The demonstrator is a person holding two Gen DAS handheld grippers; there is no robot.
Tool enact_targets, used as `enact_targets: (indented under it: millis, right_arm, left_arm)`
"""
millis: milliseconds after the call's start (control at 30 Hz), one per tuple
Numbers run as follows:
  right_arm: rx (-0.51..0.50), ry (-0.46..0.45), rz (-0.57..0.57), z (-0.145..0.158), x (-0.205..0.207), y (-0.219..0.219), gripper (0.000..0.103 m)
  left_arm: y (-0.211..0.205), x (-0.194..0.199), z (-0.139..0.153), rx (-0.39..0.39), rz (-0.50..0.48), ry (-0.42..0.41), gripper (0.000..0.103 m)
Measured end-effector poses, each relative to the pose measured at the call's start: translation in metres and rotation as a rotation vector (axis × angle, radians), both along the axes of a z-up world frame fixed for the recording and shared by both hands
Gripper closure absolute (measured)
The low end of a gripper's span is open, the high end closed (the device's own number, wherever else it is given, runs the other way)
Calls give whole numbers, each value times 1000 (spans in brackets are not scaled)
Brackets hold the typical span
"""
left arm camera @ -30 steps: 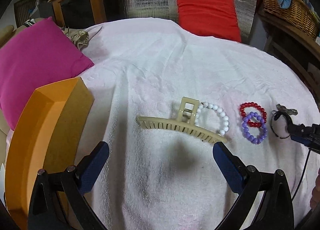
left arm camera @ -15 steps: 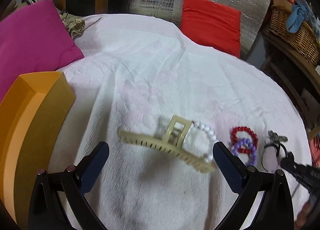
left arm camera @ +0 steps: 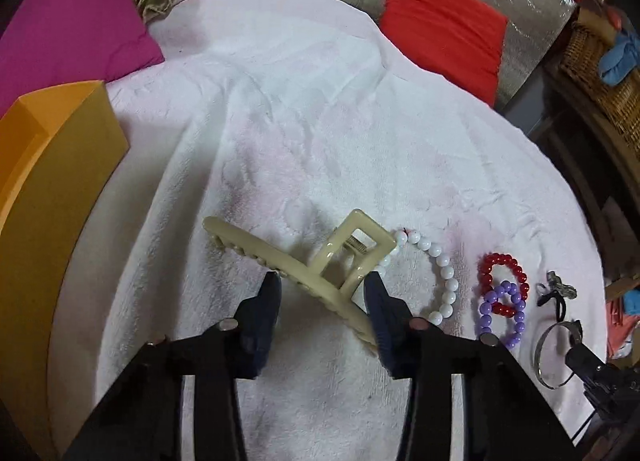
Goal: Organize jewelry
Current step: 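Grasp the beige claw clip with the left tool while the right tool grasps the silver ring, then carry the claw clip and ring into the orange box and release both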
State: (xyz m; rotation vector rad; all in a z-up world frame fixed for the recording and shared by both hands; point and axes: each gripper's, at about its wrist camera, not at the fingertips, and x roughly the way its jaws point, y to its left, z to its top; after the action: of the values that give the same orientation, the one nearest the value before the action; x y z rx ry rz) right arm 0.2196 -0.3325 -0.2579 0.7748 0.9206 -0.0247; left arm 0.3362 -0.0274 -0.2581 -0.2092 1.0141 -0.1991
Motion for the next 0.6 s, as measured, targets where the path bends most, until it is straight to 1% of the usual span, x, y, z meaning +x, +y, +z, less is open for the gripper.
enact_targets:
  millis: [33,67,167,300,400,500,600]
  right_arm:
    - [11,-1,3,0,0,0,94]
    - [21,-3,9,0,0,2,94]
    - [27,-12,29,3,2,11,94]
    - [27,-37,57,8,4,25,94]
    - [26,-47,79,10,5,37,94]
    - [32,-61,101,13,8,51,94]
    - [42,-84,123,16,9,64,94]
  left_arm:
    - [2,0,0,0,0,0,61]
    - [5,-1,0,-4,-3,3,73]
    - [16,-2,2,-26,-6,-1,73]
    - [22,-7,10,-7,-14,-42,73]
    - [29,-16,17,-16,-22,-63,73]
    - [39,-26,31,-16,-18,-103,73]
    - [51,-38,49,-24,-5,-160,73]
